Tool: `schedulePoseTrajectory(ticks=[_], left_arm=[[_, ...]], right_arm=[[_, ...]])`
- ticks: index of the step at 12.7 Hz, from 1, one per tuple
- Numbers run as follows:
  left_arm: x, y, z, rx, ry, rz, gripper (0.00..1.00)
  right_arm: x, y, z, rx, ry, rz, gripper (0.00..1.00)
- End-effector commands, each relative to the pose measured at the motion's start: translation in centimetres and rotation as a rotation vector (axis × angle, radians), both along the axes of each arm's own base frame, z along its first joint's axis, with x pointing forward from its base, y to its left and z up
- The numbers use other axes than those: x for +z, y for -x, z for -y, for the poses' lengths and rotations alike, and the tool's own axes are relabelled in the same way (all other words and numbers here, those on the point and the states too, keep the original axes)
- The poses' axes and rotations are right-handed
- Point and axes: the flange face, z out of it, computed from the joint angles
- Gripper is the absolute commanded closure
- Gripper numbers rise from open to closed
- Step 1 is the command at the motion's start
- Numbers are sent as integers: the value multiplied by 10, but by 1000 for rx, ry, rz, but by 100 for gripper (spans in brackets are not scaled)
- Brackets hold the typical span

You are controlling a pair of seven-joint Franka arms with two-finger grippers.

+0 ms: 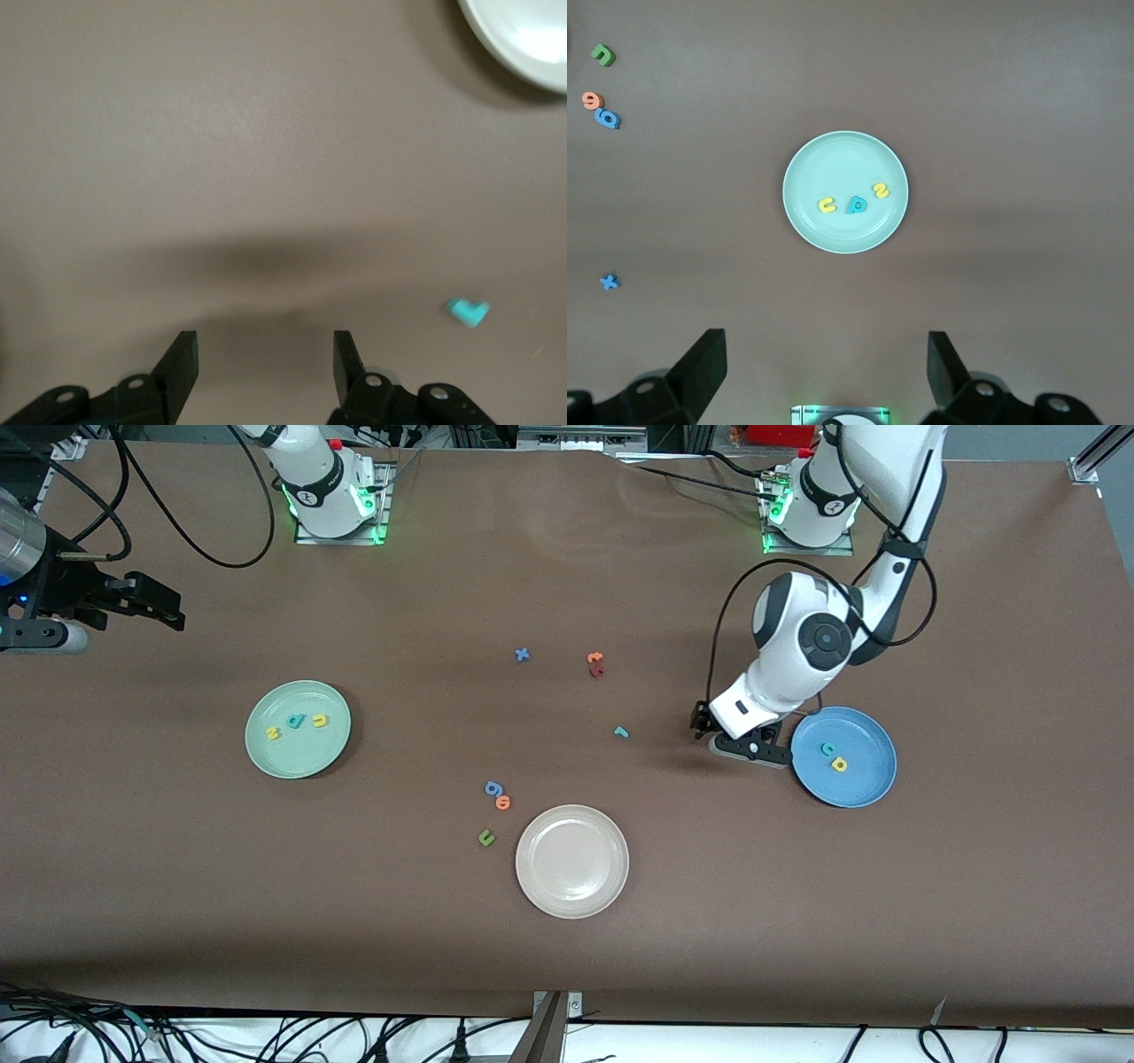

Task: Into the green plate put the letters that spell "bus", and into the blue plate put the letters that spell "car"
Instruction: 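Reach and grasp the teal L-shaped letter with the left gripper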

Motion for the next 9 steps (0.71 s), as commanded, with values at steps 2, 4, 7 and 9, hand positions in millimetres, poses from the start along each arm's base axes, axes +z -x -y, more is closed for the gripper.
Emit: schedulePoseTrajectory(ticks=[2, 4, 7, 9], left_arm=[[1, 3, 51, 502, 19, -99, 31], [-6, 2, 68, 730, 17, -140, 32], [-16, 6, 81, 966, 3, -189, 31], [-17, 6, 106, 1000, 13, -199, 33]], right_arm=[[0, -6, 9, -41, -46, 23, 0], [4, -5, 10, -40, -30, 42, 0], [5, -4, 6, -65, 21, 48, 0], [5, -4, 6, -65, 21, 48, 0]])
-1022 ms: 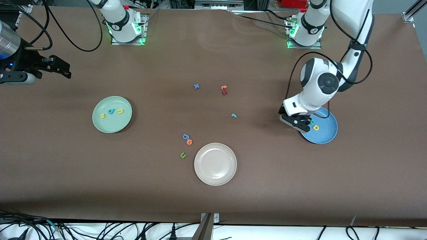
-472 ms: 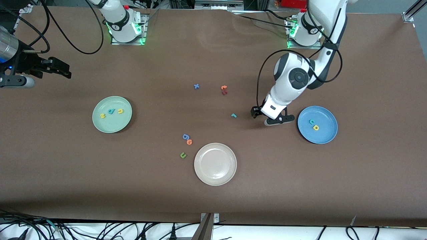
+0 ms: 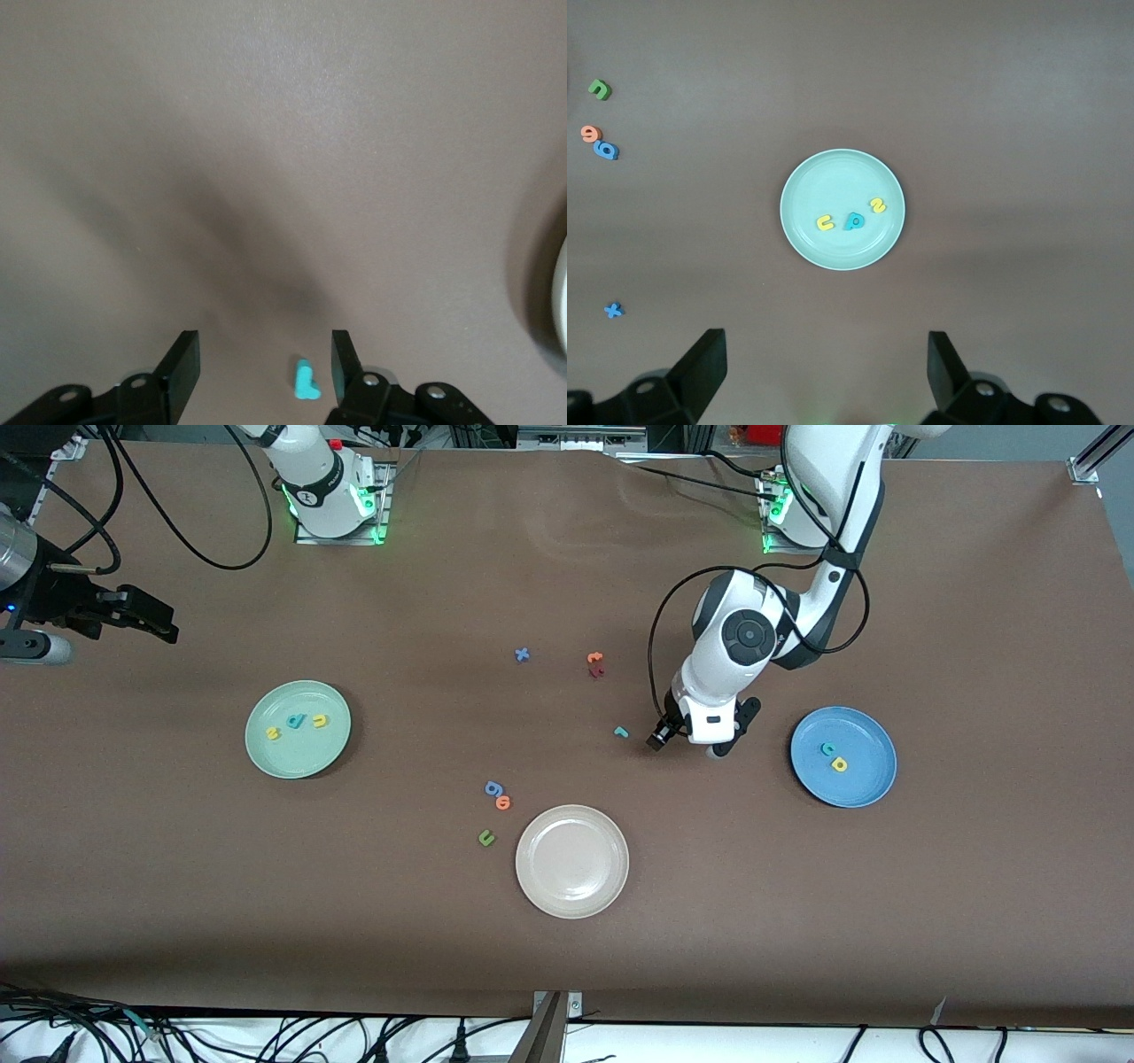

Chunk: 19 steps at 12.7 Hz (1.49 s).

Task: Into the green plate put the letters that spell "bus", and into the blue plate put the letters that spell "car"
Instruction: 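Reach and grasp the teal L-shaped letter with the left gripper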

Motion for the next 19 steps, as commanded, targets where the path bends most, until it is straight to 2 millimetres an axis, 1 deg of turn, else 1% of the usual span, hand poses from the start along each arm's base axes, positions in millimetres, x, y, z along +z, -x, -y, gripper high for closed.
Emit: schedulePoseTrajectory(ticks=[1, 2, 3, 4, 5, 6, 7, 8, 10, 14, 16, 18, 19], left_arm=[[-9, 1, 50, 96, 7, -28, 34], [-15, 0, 62, 124, 6, -32, 35], [-17, 0, 69, 123, 8, -31, 34], [-22, -1, 72, 115, 5, -30, 34], [-36, 1, 72, 102, -12, -39, 34], [-47, 5, 74, 91, -25, -42, 34], [-51, 5, 72, 90, -34, -43, 35], [-51, 0, 65, 85, -42, -35, 36], [-53, 0, 64, 76, -44, -35, 37], [-57, 7, 72, 60, -49, -39, 39], [-66, 13, 77, 48, -58, -47, 40], [-72, 18, 80, 28, -71, -48, 49], [-73, 18, 80, -14, -99, -27, 56]], right_arm=[[6, 3, -1, -11, 16, 9, 0], [5, 3, 0, -14, 16, 6, 0], [6, 2, -1, -11, 16, 10, 0], [5, 3, -1, -11, 16, 6, 0], [5, 2, 0, -11, 17, 7, 0], [5, 2, 0, -11, 17, 7, 0], [5, 2, 0, -12, 17, 7, 0], [5, 2, 0, -12, 17, 7, 0], [5, 3, 0, -11, 17, 6, 0], [6, 2, -2, -8, 19, 9, 0], [6, 3, -2, -8, 19, 7, 0], [7, 2, -3, -6, 19, 10, 0], [7, 2, -3, -6, 19, 10, 0]])
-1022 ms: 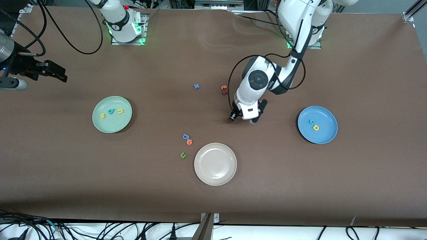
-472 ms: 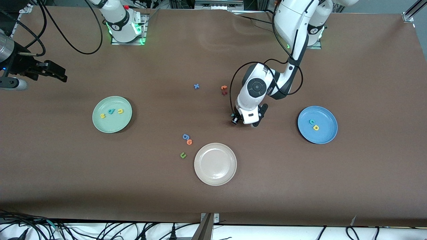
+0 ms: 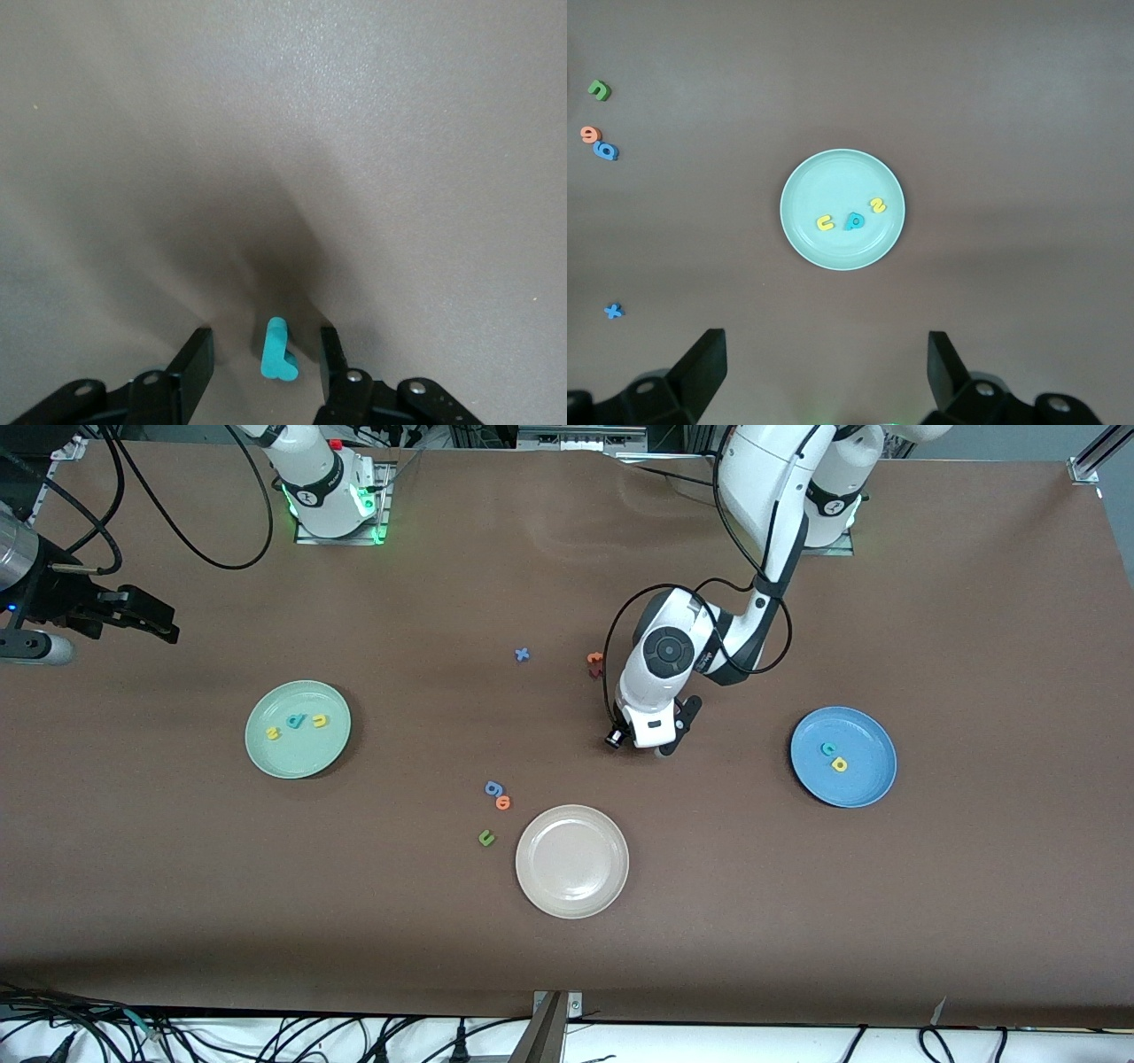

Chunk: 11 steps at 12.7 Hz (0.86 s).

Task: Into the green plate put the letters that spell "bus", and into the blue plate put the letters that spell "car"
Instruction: 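Carry the teal letter to the blue plate and open the left gripper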

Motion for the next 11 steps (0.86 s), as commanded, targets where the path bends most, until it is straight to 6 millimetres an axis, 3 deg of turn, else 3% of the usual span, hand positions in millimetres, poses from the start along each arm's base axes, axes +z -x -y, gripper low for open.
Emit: schedulePoseTrajectory(ticks=[1, 3, 4, 8, 9, 11], left_arm=[[-14, 1, 5, -94, -62, 24, 66], [-14, 2, 7, -108, -68, 29, 92], [-15, 3, 7, -123, -77, 34, 99], [0, -4, -1, -295, -131, 86, 100], [13, -15, -16, -334, -128, 92, 100], [49, -39, -64, -520, -129, 49, 100]], right_arm=[[6, 2, -2, -4, 17, 8, 0], [7, 2, -2, -6, 17, 8, 0], [7, 2, -2, -6, 17, 8, 0], [7, 2, -2, -6, 17, 8, 0], [6, 3, -2, -4, 17, 7, 0], [7, 2, -2, -4, 17, 8, 0]])
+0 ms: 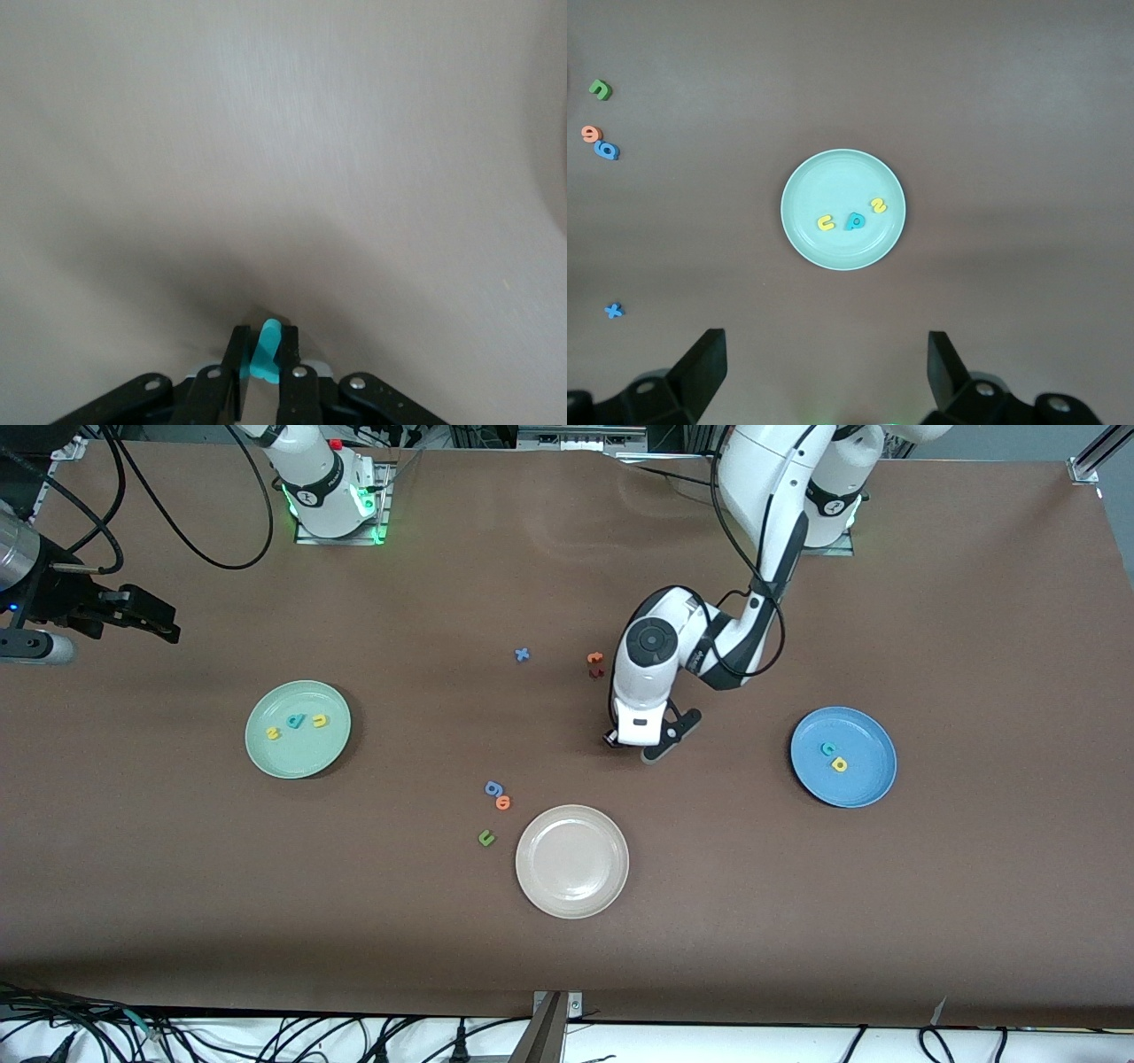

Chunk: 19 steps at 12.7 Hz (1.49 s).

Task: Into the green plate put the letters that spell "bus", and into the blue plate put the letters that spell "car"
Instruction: 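Carry the teal letter to the blue plate and open the left gripper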

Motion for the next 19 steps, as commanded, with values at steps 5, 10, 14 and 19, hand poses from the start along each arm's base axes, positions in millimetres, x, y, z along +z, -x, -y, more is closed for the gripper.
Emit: schedulePoseTrajectory(ticks=[5, 10, 14, 19], left_arm=[[91, -67, -159, -619, 1, -102, 100], [95, -79, -266, -993, 45, -127, 100], [71, -68, -304, -1080, 68, -176, 100], [24, -44, -323, -1052, 71, -205, 100]], right_arm=[[6, 2, 0, -8, 17, 9, 0], [6, 1, -2, -5, 13, 18, 0], [6, 1, -2, -2, 12, 18, 0], [6, 1, -2, 0, 12, 15, 0]])
